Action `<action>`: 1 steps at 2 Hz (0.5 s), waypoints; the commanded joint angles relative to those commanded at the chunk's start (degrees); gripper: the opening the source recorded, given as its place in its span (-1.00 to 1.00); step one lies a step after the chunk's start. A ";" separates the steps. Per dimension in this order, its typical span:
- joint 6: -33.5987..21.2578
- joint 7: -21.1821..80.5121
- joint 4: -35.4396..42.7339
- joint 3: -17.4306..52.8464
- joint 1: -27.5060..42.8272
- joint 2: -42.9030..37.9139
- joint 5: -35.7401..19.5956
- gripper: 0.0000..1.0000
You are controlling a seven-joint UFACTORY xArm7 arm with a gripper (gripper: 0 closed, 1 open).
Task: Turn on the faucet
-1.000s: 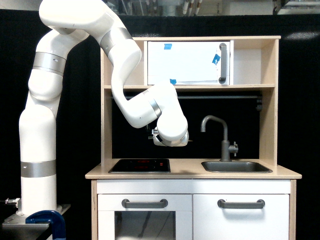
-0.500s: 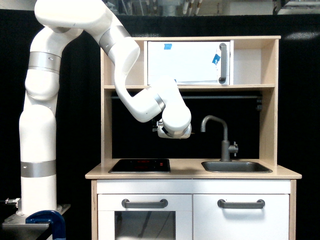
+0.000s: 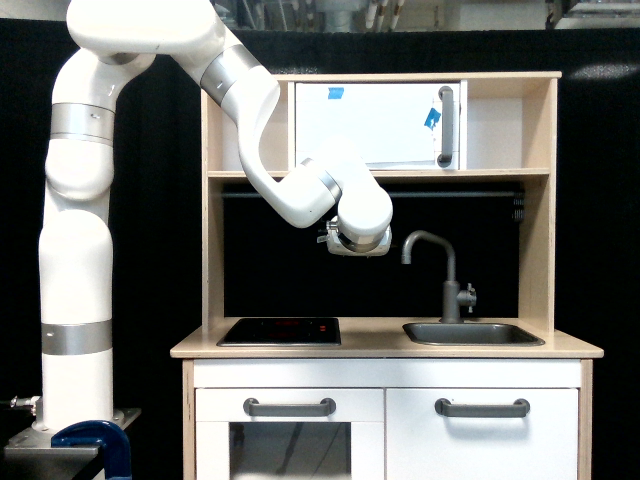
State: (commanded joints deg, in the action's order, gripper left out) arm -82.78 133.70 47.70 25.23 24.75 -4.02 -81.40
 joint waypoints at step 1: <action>3.75 -3.89 4.23 -5.07 0.77 -0.96 -3.48 1.00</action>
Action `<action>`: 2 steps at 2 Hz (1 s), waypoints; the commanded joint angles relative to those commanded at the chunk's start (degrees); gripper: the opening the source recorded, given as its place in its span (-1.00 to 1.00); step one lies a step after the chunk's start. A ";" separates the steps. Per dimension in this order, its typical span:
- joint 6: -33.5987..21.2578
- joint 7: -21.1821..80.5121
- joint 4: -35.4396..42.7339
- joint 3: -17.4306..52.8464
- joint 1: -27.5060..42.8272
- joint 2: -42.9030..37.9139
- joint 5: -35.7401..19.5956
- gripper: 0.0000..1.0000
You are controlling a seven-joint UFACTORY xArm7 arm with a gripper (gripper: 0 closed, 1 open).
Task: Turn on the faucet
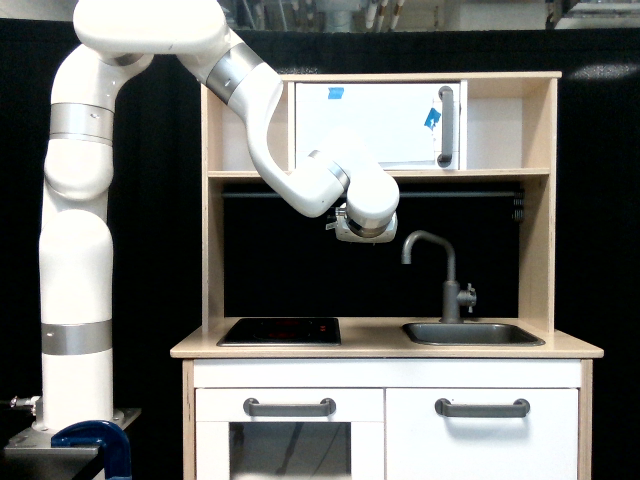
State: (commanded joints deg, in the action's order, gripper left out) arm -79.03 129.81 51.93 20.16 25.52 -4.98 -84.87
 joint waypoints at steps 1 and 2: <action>4.38 0.38 3.96 -5.53 1.01 -4.77 -5.19 1.00; 7.95 0.57 6.57 -9.91 1.31 -7.54 -8.33 1.00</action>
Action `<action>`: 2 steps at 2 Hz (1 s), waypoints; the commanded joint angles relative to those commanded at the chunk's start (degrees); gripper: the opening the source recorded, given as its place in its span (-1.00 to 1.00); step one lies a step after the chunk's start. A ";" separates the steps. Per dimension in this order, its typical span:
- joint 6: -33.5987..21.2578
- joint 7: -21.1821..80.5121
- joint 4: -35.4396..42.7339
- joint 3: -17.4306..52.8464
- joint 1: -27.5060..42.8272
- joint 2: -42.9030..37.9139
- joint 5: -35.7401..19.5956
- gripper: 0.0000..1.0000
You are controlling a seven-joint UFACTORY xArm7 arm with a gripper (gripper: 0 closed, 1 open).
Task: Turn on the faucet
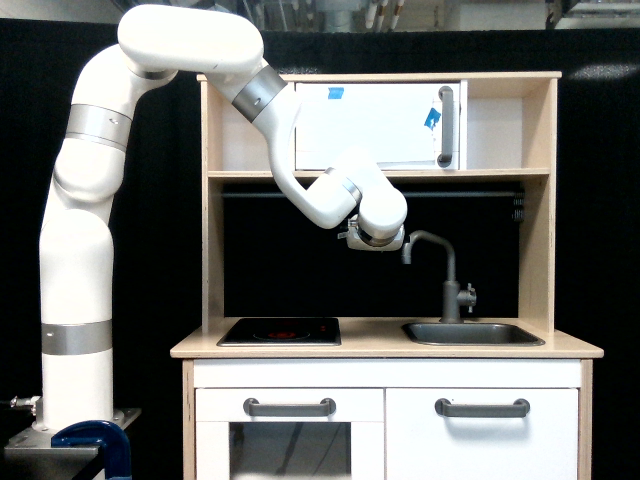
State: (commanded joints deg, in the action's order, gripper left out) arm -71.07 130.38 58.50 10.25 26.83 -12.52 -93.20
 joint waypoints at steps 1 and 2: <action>2.01 0.39 1.64 -2.72 -0.23 -1.87 -1.61 1.00; 2.29 0.08 4.11 -3.79 -1.00 -4.03 -1.71 1.00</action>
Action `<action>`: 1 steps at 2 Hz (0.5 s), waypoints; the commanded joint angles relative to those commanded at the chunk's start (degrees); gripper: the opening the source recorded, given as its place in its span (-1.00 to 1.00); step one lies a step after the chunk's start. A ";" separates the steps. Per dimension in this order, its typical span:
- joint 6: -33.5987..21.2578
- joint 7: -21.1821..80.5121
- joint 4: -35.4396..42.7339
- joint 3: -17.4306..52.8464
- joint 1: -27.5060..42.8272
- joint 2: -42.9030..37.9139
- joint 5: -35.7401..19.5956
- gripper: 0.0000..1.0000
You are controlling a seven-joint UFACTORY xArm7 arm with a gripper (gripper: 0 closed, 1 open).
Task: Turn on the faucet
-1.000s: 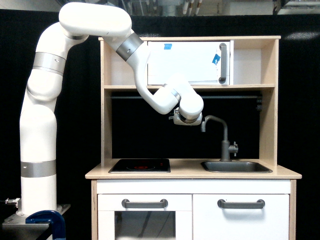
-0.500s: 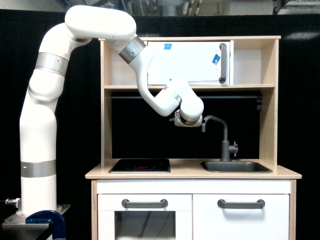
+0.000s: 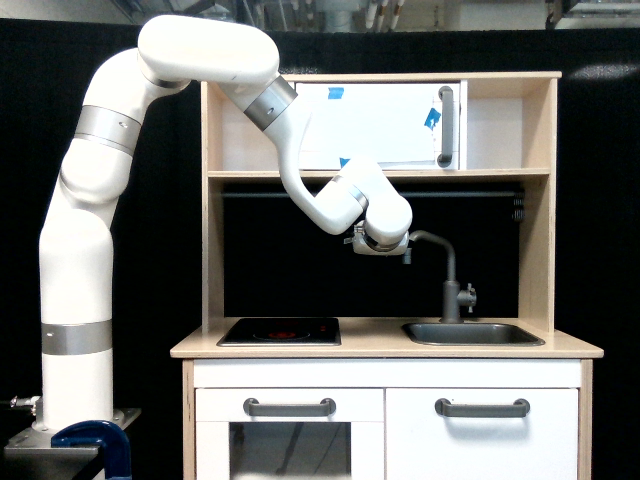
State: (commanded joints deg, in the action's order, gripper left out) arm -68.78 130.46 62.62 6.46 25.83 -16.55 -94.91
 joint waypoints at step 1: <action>-0.89 -0.89 2.52 -0.63 -1.98 -1.70 1.23 1.00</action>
State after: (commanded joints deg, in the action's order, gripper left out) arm -69.67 129.57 65.14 5.83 23.86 -18.25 -93.68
